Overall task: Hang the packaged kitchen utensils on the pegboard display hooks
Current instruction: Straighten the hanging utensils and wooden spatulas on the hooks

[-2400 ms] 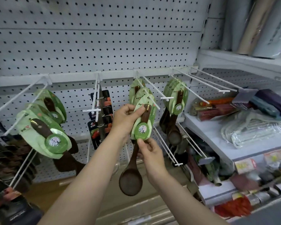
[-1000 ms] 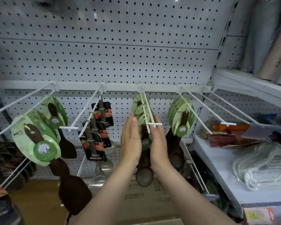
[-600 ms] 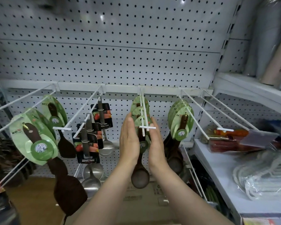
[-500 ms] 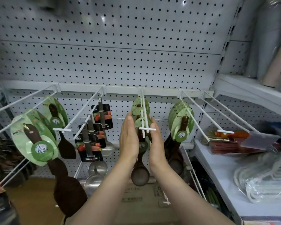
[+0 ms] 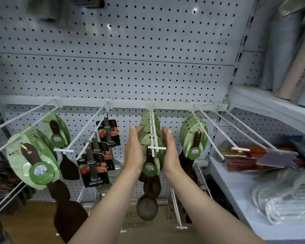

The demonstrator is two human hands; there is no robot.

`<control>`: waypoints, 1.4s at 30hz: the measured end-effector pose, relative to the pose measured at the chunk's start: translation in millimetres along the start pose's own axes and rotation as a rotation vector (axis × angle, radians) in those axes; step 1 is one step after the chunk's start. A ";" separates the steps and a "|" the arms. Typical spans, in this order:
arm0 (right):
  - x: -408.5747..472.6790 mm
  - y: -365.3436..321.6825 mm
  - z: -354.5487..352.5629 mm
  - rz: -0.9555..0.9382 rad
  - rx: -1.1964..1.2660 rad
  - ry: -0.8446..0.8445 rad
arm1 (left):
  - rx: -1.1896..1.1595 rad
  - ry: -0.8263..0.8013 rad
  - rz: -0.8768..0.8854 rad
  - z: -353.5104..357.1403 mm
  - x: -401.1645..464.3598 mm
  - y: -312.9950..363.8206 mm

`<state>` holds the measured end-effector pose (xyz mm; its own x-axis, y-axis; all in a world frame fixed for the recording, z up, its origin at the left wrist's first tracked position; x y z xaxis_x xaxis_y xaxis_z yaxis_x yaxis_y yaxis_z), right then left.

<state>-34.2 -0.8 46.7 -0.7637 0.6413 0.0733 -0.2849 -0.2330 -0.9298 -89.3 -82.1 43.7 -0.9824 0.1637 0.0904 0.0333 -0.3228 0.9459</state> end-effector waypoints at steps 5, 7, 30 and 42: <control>-20.9 8.4 -2.1 -0.060 -0.081 0.086 | -0.004 -0.028 0.002 -3.0 -6.8 -0.8; -32.5 17.8 -2.7 -0.122 -0.139 0.095 | 0.002 -0.022 0.019 -5.8 -11.9 -1.5; 1.0 28.2 12.0 -0.069 -0.205 0.069 | 0.188 -0.006 0.070 0.0 -2.2 -10.0; 17.0 20.4 16.2 -0.063 -0.292 0.020 | 0.204 -0.085 0.093 5.9 23.4 -9.7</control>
<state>-62.3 -6.4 34.8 -0.7378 0.6624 0.1297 -0.1504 0.0260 -0.9883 -111.6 -69.7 38.5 -0.9547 0.2225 0.1975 0.1675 -0.1467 0.9749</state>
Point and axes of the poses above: each hand's wrist, its own x-axis towards the middle knuckle, its own z-axis out of the palm, y = z × x, the point moved 1 cm from there along x, towards the middle knuckle, and after that the axes turned 8 degrees about y, right-handed, at the moved point
